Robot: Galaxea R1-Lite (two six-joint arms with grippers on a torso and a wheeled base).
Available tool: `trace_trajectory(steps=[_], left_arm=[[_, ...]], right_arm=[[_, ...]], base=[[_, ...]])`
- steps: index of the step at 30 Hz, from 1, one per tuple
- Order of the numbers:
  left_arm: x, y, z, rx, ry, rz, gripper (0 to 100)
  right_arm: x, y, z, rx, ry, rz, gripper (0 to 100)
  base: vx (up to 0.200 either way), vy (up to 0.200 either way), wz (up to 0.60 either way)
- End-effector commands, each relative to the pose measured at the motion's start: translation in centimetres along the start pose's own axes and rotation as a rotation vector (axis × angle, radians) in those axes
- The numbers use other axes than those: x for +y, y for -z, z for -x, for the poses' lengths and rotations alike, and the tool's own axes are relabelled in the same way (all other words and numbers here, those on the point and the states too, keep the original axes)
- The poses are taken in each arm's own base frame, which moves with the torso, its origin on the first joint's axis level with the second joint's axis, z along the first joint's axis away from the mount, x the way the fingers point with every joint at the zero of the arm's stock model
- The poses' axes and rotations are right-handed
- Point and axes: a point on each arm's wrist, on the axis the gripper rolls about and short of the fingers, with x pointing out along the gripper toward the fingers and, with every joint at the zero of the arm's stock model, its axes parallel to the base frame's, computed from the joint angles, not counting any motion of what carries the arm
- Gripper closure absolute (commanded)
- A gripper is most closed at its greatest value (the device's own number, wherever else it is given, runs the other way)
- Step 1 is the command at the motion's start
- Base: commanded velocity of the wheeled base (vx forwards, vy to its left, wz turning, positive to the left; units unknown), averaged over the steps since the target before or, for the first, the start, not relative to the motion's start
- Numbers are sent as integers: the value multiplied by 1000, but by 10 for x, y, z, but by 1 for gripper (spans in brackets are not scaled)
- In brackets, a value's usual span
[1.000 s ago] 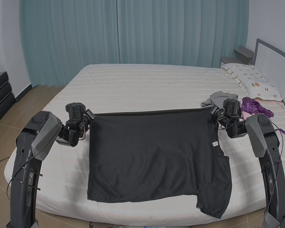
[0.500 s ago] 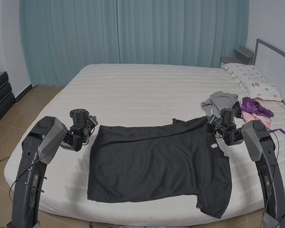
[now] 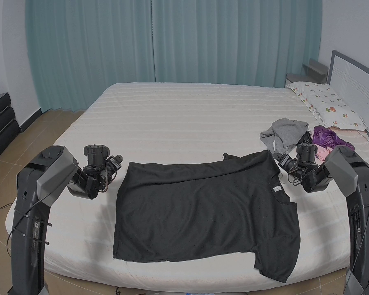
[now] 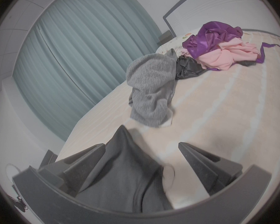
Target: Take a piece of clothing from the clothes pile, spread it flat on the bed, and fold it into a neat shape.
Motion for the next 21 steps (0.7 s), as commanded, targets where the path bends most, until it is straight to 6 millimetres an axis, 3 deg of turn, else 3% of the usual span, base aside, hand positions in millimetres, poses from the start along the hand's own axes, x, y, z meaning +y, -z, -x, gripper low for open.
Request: trace_trajectory(steps=[1, 5, 7, 8, 9, 16, 19, 21], left_arm=[[1, -25, 102, 113, 29, 55, 0], [11, -11, 147, 187, 9, 74, 0], [13, -8, 154, 197, 4, 81, 0], [18, 0, 176, 232, -10, 118, 0], [20, 2, 187, 249, -10, 139, 0], [32, 26, 241, 378, -3, 165, 0], [27, 40, 263, 438, 8, 221, 0], [27, 44, 268, 456, 4, 218, 0]], right_arm=[[13, -19, 124, 98, -126, -67, 0], [6, -2, 172, 160, -113, -82, 0], [3, 2, 180, 175, -102, -85, 0], [-2, 12, 200, 208, -85, -102, 0], [-5, 17, 207, 232, -84, -118, 0], [-13, 44, 245, 294, -98, -146, 0], [-14, 56, 260, 312, -101, -163, 0], [-14, 62, 267, 325, -107, -163, 0]], base=[[0, 0, 0], [0, 0, 0], [0, 0, 0], [0, 0, 0], [0, 0, 0], [0, 0, 0], [-200, 0, 0], [-200, 0, 0]])
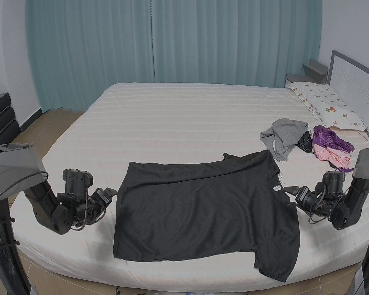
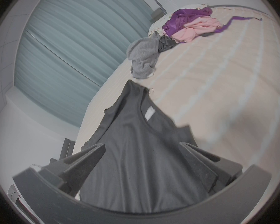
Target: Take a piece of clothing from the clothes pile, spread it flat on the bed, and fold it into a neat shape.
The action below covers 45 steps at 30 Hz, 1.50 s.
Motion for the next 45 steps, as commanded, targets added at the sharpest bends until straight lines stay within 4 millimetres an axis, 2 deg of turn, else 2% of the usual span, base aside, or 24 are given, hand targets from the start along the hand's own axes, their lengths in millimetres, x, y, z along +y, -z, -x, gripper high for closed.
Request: trace_trajectory(steps=[1, 8, 16, 28, 31, 36, 42, 45], left_arm=[[10, 50, 89, 156, 62, 62, 0], [26, 62, 97, 253, 34, 63, 0], [26, 63, 84, 239, 38, 91, 0], [29, 64, 78, 240, 24, 95, 0], [31, 64, 74, 235, 6, 95, 0], [40, 69, 63, 203, -50, 65, 0], [59, 74, 46, 170, -81, -60, 0], [66, 73, 50, 165, -72, -94, 0]], right_arm=[[4, 45, 79, 71, -72, -33, 0], [-4, 56, 72, 92, -67, -31, 0], [-4, 61, 71, 114, -64, -27, 0], [-2, 66, 69, 134, -63, -18, 0], [-4, 67, 67, 143, -57, -20, 0], [-3, 69, 66, 149, -58, -17, 0], [-3, 69, 66, 152, -58, -17, 0], [-3, 69, 66, 150, -59, -16, 0]], base=[[-200, 0, 0], [-86, 0, 0], [0, 0, 0], [0, -200, 0], [0, 0, 0], [0, 0, 0], [0, 0, 0], [0, 0, 0]])
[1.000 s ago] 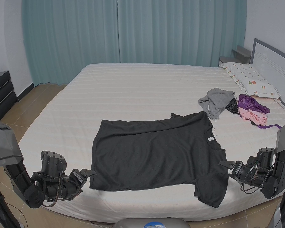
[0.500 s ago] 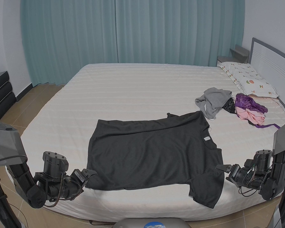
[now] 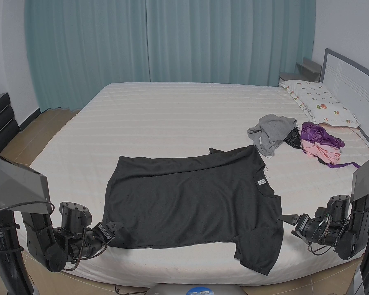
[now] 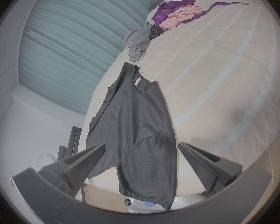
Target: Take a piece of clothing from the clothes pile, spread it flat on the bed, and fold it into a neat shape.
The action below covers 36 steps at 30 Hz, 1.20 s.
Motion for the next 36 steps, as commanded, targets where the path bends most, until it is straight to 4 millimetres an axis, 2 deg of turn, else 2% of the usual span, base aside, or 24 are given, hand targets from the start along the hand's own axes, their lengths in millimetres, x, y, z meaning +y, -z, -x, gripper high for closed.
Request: trace_trajectory(steps=[1, 10, 16, 23, 24, 33, 36], left_arm=[[25, 8, -4, 39, -77, -46, 0], [33, 2, -16, 22, -86, -107, 0], [27, -6, -27, -14, -56, -104, 0], [21, -5, -36, -18, -38, -117, 0], [21, -5, -36, -17, -39, -117, 100], [28, -3, -23, -16, -70, -33, 100], [32, -14, -22, -55, -74, 34, 100]], right_arm=[[0, 0, -1, -2, -6, 5, 0], [1, 1, -2, 2, -7, 6, 0], [0, 1, -3, 1, -6, 4, 0], [0, 2, -5, 6, -6, 7, 0], [1, 2, -6, 7, -6, 9, 0], [-2, 6, -5, 26, 9, 11, 0], [-6, 10, -8, 47, 28, 12, 0]], base=[[0, 0, 0], [0, 0, 0], [0, 0, 0], [0, 0, 0], [0, 0, 0], [0, 0, 0], [0, 0, 0]])
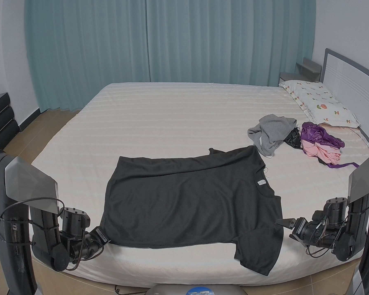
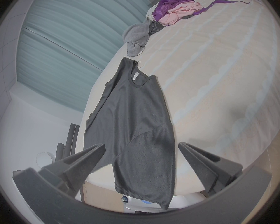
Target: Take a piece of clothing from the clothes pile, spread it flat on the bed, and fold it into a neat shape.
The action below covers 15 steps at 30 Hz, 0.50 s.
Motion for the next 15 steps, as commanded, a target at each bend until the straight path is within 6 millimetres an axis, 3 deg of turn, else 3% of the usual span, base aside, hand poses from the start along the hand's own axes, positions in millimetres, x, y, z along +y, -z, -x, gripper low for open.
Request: trace_trajectory(steps=[1, 7, 15], left_arm=[[4, -11, 3, -37, -6, 49, 100], [10, -17, 9, -47, -12, 82, 100], [8, -18, 11, -52, 1, 117, 100]], right_arm=[[-4, 4, -4, 18, 15, 3, 0], [-13, 13, -6, 67, 54, 101, 0], [-17, 12, -17, 70, 54, 106, 0]], base=[[0, 0, 0], [0, 0, 0], [0, 0, 0]])
